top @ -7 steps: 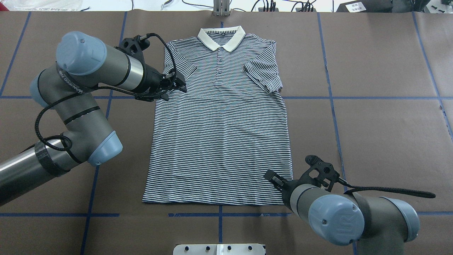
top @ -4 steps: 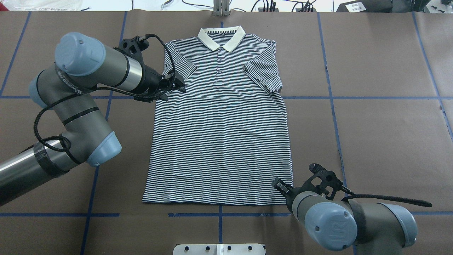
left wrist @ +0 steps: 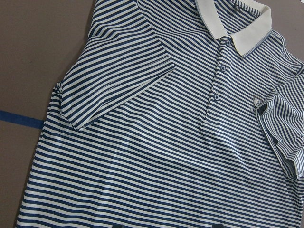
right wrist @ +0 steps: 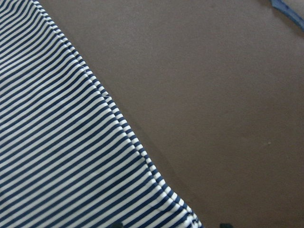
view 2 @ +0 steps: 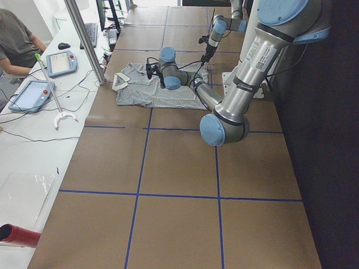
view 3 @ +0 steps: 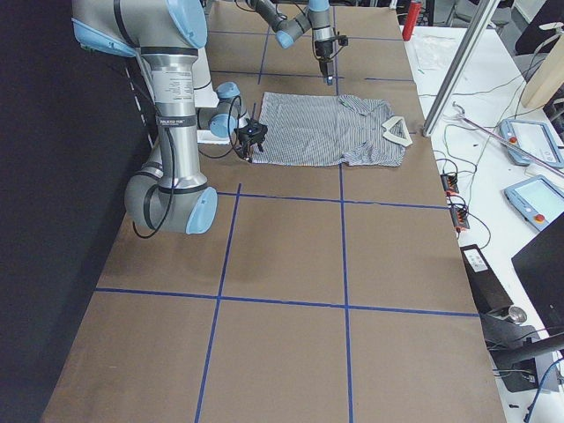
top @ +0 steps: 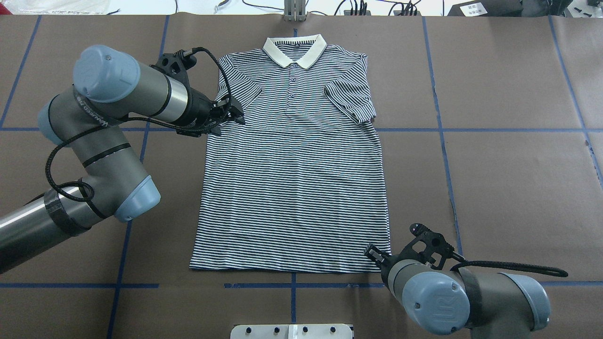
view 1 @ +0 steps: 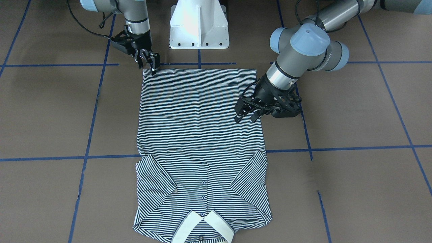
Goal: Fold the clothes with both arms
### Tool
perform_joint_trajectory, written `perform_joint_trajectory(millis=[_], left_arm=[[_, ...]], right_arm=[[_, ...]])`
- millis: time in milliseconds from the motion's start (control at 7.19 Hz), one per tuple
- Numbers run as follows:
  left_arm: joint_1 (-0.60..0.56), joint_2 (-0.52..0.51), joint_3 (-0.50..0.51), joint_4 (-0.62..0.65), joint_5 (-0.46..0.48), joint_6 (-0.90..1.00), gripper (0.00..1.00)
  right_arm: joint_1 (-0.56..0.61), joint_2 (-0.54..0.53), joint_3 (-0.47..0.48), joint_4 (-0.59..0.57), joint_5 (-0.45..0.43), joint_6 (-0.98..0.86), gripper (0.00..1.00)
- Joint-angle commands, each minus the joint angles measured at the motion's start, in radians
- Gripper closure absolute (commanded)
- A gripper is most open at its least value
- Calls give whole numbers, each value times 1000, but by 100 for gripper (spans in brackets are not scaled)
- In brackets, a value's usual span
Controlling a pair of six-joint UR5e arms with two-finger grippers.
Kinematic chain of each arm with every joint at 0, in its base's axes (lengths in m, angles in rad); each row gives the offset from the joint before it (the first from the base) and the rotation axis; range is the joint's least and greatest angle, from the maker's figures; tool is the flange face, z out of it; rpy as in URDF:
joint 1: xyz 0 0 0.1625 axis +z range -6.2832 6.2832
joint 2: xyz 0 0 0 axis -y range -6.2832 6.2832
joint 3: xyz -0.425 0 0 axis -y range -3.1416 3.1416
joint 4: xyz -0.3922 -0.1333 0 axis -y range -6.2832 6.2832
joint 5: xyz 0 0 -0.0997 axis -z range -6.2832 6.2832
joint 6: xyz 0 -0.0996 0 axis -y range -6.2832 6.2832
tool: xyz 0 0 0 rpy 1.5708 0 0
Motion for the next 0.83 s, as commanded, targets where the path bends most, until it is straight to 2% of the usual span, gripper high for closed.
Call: perform_joint_trajectory(millis=[0, 556, 695], left_arm=[[0, 7, 0, -3, 5, 1, 30], [0, 13, -3, -3, 4, 1, 30], [0, 13, -5, -5, 4, 1, 30]], right_arm=[[-2, -2, -3, -1, 14, 0, 27], [-8, -5, -13, -1, 14, 0, 45], [-8, -6, -15, -1, 14, 2, 67]])
